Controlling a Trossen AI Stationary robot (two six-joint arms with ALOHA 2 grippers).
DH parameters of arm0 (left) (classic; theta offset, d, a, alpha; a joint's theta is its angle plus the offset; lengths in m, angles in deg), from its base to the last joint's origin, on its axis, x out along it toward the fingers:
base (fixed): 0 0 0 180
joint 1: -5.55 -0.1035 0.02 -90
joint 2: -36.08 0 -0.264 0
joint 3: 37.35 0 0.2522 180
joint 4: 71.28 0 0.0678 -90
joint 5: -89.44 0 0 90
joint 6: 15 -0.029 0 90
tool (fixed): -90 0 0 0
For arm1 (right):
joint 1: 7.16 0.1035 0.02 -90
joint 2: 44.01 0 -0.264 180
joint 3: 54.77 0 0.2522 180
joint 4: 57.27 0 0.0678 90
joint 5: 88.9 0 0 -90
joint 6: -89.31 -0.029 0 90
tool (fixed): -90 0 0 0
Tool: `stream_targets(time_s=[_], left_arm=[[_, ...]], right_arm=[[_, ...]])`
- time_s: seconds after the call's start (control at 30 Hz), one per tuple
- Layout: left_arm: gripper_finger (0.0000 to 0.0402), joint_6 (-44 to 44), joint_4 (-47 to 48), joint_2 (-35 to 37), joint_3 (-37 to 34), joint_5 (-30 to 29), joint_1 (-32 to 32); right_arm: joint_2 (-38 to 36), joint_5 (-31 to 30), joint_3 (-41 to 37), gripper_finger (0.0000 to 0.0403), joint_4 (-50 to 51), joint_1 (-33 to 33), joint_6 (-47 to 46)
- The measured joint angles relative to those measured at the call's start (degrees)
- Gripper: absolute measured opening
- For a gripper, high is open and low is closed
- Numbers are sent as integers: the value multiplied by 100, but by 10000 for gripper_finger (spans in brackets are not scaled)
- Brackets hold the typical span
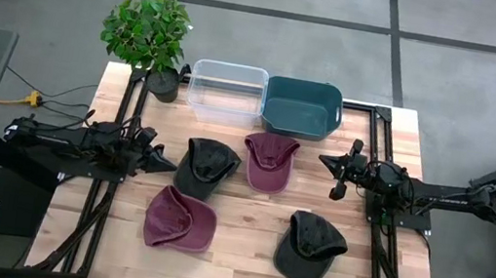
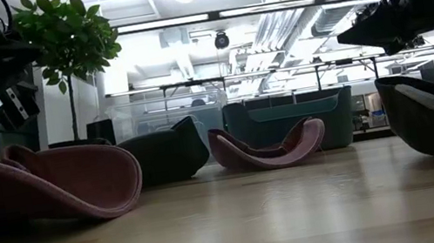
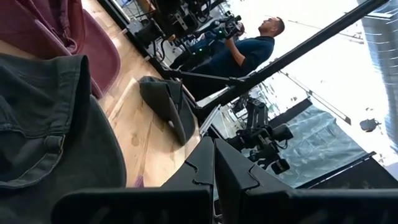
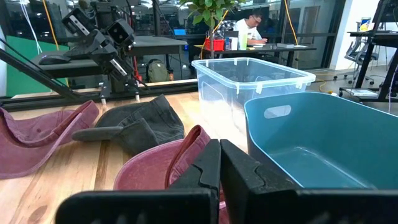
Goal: Pick & Place hat
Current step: Put the top black cap into the transparent bin
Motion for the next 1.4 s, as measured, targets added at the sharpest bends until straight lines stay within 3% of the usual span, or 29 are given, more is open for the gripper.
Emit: stream_targets(time_s=[0.2, 0.3, 0.63, 0.83, 1.1, 1.4], left_arm=[[3, -62, 0, 0, 2, -227, 0], [23, -228, 0, 2, 33, -283, 0], [183, -186, 157, 0, 427, -1610, 0], [252, -186, 203, 0, 711, -1883, 0], [264, -286, 1132, -372, 1510, -2302, 0], [264, -444, 2428, -1546, 2725, -2455, 0]], right_arm=[[0, 0, 0, 0, -1, 0, 0], [0, -1, 0, 0, -1, 1, 0], [-1, -1, 0, 0, -1, -1, 0], [1, 1, 0, 0, 1, -1, 0], [-1, -1, 0, 0, -1, 0, 0], [-1, 1, 0, 0, -1, 1, 0]])
